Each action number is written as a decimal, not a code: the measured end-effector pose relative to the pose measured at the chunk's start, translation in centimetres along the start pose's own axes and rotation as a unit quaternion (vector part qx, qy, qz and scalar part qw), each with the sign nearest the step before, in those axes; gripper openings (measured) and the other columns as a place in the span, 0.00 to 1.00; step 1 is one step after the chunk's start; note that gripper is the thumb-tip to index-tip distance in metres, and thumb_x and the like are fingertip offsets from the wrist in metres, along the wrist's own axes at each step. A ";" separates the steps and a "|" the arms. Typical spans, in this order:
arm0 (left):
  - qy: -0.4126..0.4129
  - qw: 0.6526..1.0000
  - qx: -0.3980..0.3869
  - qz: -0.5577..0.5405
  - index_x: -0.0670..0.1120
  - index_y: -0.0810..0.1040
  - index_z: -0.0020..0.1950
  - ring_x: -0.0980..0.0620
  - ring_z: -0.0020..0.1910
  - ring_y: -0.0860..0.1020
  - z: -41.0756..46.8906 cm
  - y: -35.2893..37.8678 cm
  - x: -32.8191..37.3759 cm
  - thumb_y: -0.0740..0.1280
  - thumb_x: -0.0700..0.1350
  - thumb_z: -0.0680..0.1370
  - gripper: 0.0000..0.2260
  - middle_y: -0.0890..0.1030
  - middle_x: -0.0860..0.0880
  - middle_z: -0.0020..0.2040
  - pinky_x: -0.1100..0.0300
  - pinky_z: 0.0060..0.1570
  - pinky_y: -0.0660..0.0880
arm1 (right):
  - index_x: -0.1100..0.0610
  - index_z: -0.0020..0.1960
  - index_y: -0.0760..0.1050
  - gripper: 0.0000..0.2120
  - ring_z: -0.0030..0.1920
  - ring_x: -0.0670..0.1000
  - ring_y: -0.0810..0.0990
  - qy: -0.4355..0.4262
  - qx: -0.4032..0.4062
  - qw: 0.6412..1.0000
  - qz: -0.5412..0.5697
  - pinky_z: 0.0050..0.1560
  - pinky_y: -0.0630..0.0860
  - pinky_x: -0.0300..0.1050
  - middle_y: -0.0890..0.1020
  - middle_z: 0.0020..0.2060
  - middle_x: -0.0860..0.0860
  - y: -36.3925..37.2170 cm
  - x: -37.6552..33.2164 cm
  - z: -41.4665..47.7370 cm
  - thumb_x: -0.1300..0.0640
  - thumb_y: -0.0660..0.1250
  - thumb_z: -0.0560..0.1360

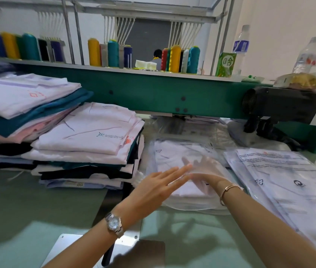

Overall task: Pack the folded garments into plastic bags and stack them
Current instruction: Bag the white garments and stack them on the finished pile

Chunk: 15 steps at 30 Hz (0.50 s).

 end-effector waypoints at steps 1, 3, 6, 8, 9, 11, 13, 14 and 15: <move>-0.014 1.000 0.001 0.006 0.52 0.47 0.81 0.48 0.77 0.59 -0.8 0.5 -0.2 0.60 0.23 0.63 0.51 0.44 0.52 0.81 0.50 0.64 0.73 | 0.48 0.78 0.50 0.32 0.76 0.61 0.54 -0.002 0.012 1.000 0.000 0.75 0.52 0.58 0.56 0.76 0.58 0.6 -0.3 0.0 0.34 0.44 0.78; -0.040 0.999 0.023 0.004 0.55 0.47 0.81 0.48 0.76 0.63 -2.3 0.9 -0.6 0.61 0.24 0.63 0.52 0.49 0.51 0.81 0.52 0.62 0.75 | 0.47 0.76 0.50 0.25 0.72 0.67 0.57 -0.019 0.022 1.000 -0.008 0.71 0.56 0.65 0.56 0.74 0.62 1.8 -0.9 -0.7 0.42 0.47 0.80; -0.116 0.992 0.051 -0.002 0.48 0.54 0.80 0.49 0.74 0.66 -3.9 0.9 -1.3 0.63 0.28 0.65 0.45 0.58 0.49 0.79 0.51 0.65 0.74 | 0.48 0.70 0.55 0.18 0.63 0.66 0.63 -0.048 0.041 0.998 0.018 0.61 0.65 0.65 0.61 0.70 0.60 2.5 -1.9 -0.9 0.47 0.49 0.81; -0.171 0.983 0.069 0.015 0.42 0.63 0.77 0.49 0.73 0.68 -4.5 0.7 -2.0 0.66 0.32 0.68 0.36 0.65 0.46 0.76 0.50 0.65 0.73 | 0.48 0.73 0.55 0.24 0.70 0.63 0.58 -0.073 0.024 0.997 0.002 0.67 0.60 0.61 0.57 0.74 0.59 3.1 -2.5 -0.8 0.40 0.48 0.80; -0.192 0.978 0.074 0.024 0.41 0.67 0.75 0.49 0.71 0.70 -4.8 0.6 -2.3 0.67 0.34 0.70 0.33 0.67 0.45 0.75 0.49 0.65 0.73 | 0.47 0.76 0.53 0.27 0.74 0.61 0.53 -0.092 0.010 0.996 -0.004 0.70 0.54 0.61 0.53 0.76 0.59 3.6 -2.9 -1.0 0.38 0.46 0.80; -0.210 0.974 0.069 0.041 0.40 0.72 0.72 0.48 0.70 0.72 -5.1 0.7 -2.8 0.68 0.37 0.71 0.27 0.72 0.44 0.71 0.48 0.66 0.73 | 0.45 0.78 0.47 0.28 0.77 0.58 0.42 -0.131 -0.016 0.991 -0.021 0.73 0.42 0.62 0.46 0.78 0.56 4.7 -3.6 -1.4 0.38 0.43 0.81; -0.198 0.976 0.055 0.075 0.39 0.75 0.68 0.47 0.68 0.74 -5.1 1.3 -2.6 0.67 0.36 0.72 0.24 0.76 0.43 0.68 0.49 0.64 0.74 | 0.42 0.78 0.45 0.27 0.78 0.56 0.39 -0.154 -0.022 0.986 -0.052 0.73 0.39 0.62 0.44 0.78 0.54 5.2 -4.3 -1.9 0.38 0.40 0.81; -0.187 0.977 0.044 0.094 0.39 0.77 0.67 0.46 0.67 0.75 -5.1 1.5 -2.4 0.65 0.36 0.72 0.22 0.77 0.43 0.66 0.50 0.63 0.75 | 0.41 0.78 0.45 0.27 0.78 0.56 0.39 -0.156 -0.025 0.986 -0.058 0.73 0.38 0.62 0.44 0.79 0.53 5.4 -4.5 -1.9 0.38 0.40 0.81; -0.182 0.977 0.039 0.108 0.40 0.78 0.66 0.46 0.67 0.75 -5.1 1.7 -2.2 0.62 0.36 0.72 0.22 0.78 0.43 0.66 0.51 0.63 0.75 | 0.41 0.78 0.45 0.26 0.78 0.56 0.40 -0.159 -0.024 0.985 -0.063 0.73 0.39 0.62 0.44 0.79 0.53 5.4 -4.6 -1.8 0.38 0.39 0.81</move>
Point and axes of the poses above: each hand's wrist, its own z-axis towards the middle knuckle, its own y-axis out of the palm, x = y × z, the point moved 6 cm from there along z, towards the middle knuckle
